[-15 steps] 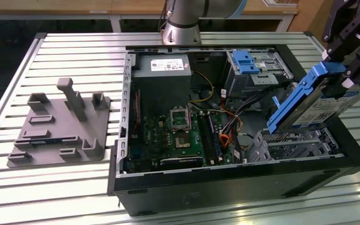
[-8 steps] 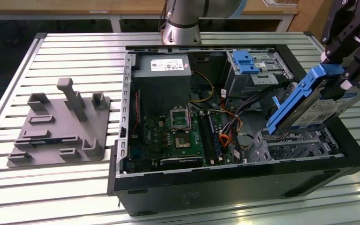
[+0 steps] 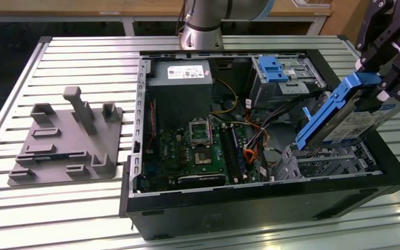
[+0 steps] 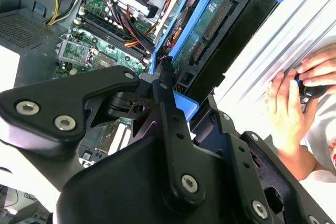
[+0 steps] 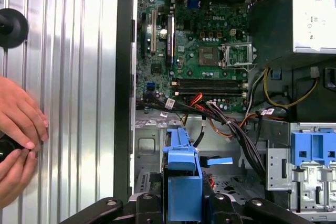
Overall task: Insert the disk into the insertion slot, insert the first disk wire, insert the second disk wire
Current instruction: 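Insert the disk into the insertion slot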
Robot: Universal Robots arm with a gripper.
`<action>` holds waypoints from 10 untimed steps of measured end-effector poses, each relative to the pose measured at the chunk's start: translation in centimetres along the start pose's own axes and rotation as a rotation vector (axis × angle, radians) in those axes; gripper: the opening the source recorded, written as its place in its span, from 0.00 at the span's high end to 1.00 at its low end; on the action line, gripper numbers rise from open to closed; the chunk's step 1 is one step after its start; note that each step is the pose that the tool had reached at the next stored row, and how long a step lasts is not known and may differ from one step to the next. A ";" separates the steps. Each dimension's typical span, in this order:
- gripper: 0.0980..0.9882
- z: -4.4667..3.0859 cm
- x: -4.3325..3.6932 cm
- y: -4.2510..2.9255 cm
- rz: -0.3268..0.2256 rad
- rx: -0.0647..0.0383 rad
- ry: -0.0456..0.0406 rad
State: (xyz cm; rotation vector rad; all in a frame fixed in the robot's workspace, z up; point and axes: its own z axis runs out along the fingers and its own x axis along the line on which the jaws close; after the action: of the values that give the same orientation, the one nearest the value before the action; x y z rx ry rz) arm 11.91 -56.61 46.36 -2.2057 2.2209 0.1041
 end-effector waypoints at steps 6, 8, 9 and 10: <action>0.70 0.19 0.00 -0.07 0.000 0.000 0.0001; 0.70 0.28 0.00 -0.10 0.000 0.000 0.0001; 0.70 0.33 0.00 -0.11 0.000 0.000 0.0001; 0.70 0.37 0.01 -0.11 0.000 0.000 0.0001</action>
State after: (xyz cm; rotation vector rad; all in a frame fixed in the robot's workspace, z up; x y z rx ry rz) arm 12.00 -56.60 45.98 -2.2057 2.2210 0.1040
